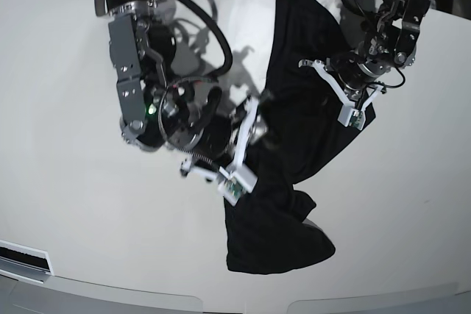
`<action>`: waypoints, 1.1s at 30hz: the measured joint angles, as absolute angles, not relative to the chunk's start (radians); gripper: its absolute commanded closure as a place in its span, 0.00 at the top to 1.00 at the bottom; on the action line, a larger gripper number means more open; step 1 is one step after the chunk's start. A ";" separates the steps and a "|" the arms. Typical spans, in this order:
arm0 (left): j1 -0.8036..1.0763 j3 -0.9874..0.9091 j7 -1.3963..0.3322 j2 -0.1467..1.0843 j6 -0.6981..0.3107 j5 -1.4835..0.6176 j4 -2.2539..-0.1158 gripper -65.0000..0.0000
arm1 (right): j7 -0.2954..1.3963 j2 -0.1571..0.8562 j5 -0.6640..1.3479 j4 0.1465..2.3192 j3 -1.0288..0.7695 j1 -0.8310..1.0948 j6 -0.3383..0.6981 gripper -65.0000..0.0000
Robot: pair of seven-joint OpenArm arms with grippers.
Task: Layout the t-shirt on the table in an organized manner, then fold the t-shirt properly
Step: 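Slide the right gripper along the shirt and grasp its other end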
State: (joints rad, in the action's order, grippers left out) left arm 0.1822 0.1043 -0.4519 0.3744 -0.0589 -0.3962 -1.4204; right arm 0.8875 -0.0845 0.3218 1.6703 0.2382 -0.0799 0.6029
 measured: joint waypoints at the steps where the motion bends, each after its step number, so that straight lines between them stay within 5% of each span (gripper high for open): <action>1: 0.181 0.104 -0.464 0.375 -0.081 -0.392 -1.420 0.00 | 0.859 -0.087 0.294 1.650 0.239 -0.104 0.586 0.56; 15: 0.177 0.101 -0.507 0.379 -0.177 -0.332 -1.421 0.00 | 0.556 -0.097 0.154 0.857 0.257 -0.615 0.376 0.56; 25: 0.177 0.101 -0.509 0.377 -0.194 -0.363 -1.420 0.00 | 0.377 -0.109 0.225 0.561 0.257 -0.635 0.382 0.55; 27: 0.177 0.098 -0.518 0.377 -0.223 -0.378 -1.420 0.00 | 0.369 -0.123 0.229 0.561 0.257 -0.616 0.416 0.46; 31: 0.180 0.098 -0.524 0.376 -0.265 -0.396 -1.419 0.00 | 0.368 -0.154 0.218 0.561 0.257 -0.593 0.422 0.00; 33: 0.180 0.098 -0.524 0.376 -0.268 -0.396 -1.419 0.00 | 0.363 -0.154 0.217 0.563 0.257 -0.593 0.430 0.00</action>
State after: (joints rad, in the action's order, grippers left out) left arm 0.1799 0.0978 -0.5240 0.3763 -0.2676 -0.3962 -1.4185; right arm 0.3630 -0.1539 0.2169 0.5629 0.2573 -0.5934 0.4297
